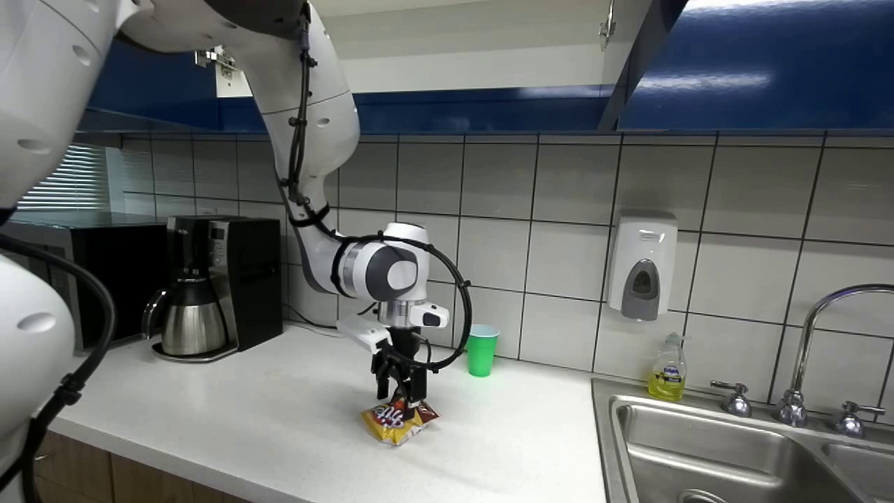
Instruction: Put the packet on the bottom shelf of the open cabinet.
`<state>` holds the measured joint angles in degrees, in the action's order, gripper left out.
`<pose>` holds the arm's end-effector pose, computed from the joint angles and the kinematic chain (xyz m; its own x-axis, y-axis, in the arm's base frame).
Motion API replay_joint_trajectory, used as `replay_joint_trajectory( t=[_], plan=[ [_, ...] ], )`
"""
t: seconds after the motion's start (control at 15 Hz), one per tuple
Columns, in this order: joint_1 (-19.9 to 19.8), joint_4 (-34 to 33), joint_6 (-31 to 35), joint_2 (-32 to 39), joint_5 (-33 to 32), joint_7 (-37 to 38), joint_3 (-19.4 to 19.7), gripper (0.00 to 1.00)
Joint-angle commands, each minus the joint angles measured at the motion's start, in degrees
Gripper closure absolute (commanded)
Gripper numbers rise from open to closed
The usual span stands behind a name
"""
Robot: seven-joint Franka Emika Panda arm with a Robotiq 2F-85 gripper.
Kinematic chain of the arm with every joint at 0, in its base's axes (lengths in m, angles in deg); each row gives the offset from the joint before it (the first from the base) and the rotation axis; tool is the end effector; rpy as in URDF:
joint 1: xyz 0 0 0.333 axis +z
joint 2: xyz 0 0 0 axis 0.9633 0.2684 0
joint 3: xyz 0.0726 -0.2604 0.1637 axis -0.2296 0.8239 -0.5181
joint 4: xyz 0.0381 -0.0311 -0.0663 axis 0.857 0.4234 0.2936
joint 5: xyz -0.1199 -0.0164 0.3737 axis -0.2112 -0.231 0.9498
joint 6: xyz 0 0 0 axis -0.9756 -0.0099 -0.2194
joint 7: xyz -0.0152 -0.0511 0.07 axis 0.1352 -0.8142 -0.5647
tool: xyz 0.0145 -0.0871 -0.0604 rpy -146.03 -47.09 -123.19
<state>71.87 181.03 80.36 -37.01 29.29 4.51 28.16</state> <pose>0.5176 -0.1010 0.1841 0.8620 -0.5039 -0.0548 -0.5026 -0.8638 0.0359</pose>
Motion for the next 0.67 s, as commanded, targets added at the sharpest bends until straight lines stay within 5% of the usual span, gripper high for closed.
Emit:
replay_joint_trajectory(
  t=[0.0,0.6],
  plan=[
    [1.59,-1.49,1.36,1.5,-1.26,3.87,1.27,0.0],
    [3.47,-2.84,1.9,3.02,-1.61,6.5,2.58,0.02]
  ],
)
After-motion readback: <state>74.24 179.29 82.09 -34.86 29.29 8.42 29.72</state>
